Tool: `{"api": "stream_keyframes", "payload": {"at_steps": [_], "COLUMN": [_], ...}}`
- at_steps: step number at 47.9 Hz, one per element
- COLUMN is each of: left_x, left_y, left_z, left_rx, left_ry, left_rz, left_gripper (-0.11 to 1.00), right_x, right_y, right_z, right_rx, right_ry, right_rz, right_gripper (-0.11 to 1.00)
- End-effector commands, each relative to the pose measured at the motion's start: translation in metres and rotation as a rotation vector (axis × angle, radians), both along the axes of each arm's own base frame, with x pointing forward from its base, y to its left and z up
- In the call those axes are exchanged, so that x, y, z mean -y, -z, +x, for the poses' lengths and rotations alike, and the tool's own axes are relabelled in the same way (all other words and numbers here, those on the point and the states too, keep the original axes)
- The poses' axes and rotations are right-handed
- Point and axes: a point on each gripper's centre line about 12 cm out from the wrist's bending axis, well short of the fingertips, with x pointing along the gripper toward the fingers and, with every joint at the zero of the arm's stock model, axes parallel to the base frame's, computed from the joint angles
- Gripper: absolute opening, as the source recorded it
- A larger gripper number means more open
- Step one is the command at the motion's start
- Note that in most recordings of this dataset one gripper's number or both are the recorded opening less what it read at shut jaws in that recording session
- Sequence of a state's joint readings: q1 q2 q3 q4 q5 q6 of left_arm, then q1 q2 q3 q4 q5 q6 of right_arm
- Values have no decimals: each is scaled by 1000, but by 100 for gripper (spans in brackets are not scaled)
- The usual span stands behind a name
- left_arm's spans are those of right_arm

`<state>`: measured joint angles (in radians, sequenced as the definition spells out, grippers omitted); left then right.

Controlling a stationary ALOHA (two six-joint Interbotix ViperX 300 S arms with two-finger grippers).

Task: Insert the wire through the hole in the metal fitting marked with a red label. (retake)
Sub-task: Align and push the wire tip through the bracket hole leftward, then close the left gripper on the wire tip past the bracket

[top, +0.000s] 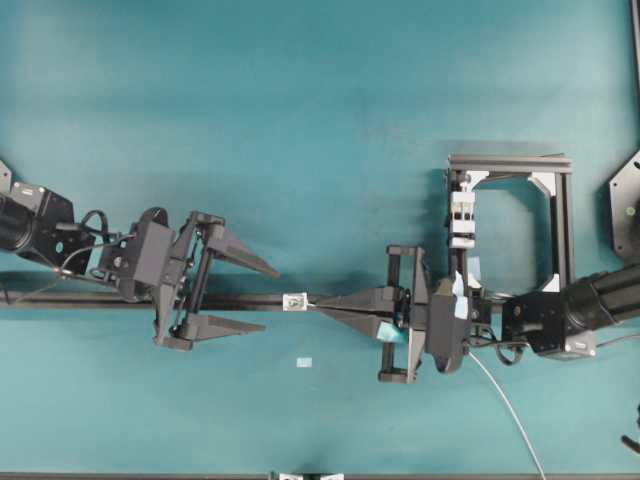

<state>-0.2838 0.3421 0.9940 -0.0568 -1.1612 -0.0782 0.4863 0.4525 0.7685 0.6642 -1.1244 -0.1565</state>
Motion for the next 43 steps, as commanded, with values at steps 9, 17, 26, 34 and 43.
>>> {"api": "stream_keyframes", "payload": {"at_steps": [9,17,26,34,43], "left_x": [0,0,-3,-10,-11], "left_y": [-15,-15,-15,-16,-23], "left_z": [9,9,10,11,13], "left_rx": [8,8,0,-26,-56], "left_ry": [-8,-8,-30,-66,-75], "left_rz": [-6,-7,-48,-141,-158], "left_gripper": [48,48,46,45,44], "right_x": [5,6,6,6,6], "right_y": [-6,-7,-7,-7,-7], "right_z": [9,11,14,14,14], "right_rx": [13,10,4,2,3], "right_ry": [18,16,15,17,16], "right_rz": [14,6,1,2,2], "right_gripper": [2,2,2,2,2]}}
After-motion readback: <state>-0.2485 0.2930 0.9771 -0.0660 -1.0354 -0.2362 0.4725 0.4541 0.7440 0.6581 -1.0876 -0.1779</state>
